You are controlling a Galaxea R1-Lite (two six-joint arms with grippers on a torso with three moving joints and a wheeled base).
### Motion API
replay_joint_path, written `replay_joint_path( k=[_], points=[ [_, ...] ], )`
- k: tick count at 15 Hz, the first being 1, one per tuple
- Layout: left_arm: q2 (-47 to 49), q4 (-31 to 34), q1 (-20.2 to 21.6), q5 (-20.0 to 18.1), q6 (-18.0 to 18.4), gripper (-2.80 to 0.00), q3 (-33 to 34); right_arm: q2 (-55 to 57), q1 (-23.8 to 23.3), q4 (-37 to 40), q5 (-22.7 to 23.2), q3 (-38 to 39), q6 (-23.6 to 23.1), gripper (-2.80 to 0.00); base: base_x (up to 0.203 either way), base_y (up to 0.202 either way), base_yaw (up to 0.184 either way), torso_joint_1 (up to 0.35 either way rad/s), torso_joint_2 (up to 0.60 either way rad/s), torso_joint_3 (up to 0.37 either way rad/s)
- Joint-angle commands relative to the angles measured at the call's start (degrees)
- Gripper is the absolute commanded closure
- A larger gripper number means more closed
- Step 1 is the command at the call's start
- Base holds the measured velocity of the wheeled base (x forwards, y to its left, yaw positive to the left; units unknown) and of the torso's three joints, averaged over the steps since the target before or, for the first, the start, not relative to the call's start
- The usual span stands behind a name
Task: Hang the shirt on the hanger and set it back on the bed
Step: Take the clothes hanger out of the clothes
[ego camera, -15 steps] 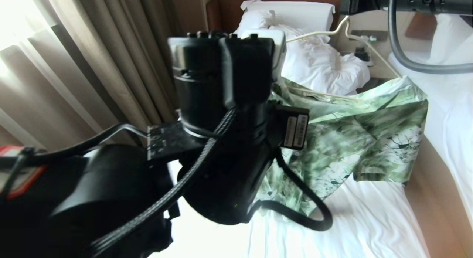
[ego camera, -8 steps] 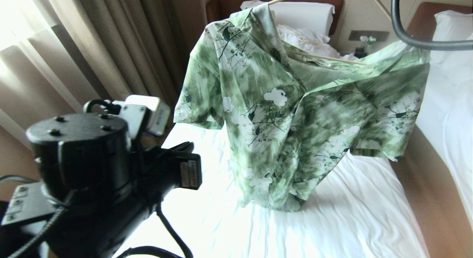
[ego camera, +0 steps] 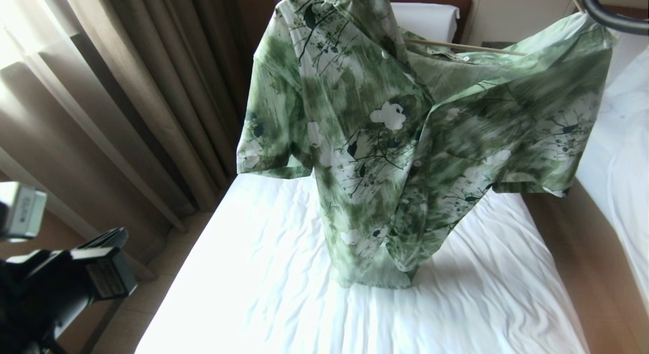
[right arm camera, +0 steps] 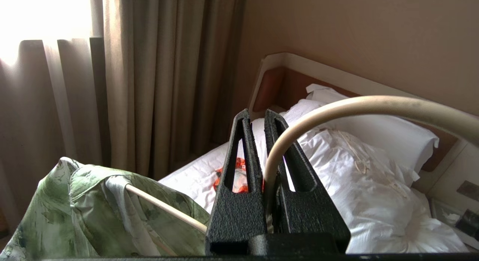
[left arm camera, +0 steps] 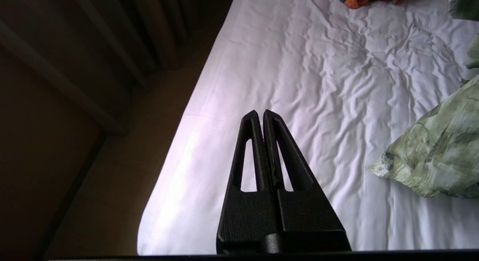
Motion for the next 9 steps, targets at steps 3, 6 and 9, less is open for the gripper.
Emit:
replay_joint_path(
  k=[3,6,9],
  points=[
    [-15.6,6.0,4.5,0.1,0.0,0.0,5.0,-1.4,0.0,-0.8,0.0,0.0,-0.3,0.0,0.0,0.0,0.0,0.0,0.0,0.0],
    [-20.3,10.3,9.2,-0.2,-0.2,0.0,6.9,-2.2,-0.4,-0.8,0.0,0.0,-0.3,0.0,0.0,0.0,0.0,0.0,0.0,0.0],
    [-21.3,10.3,10.8,-0.3,-0.2,0.0,7.1,-2.5,-0.5,-0.7,0.0,0.0,-0.3,0.0,0.0,0.0,0.0,0.0,0.0,0.0]
  ],
)
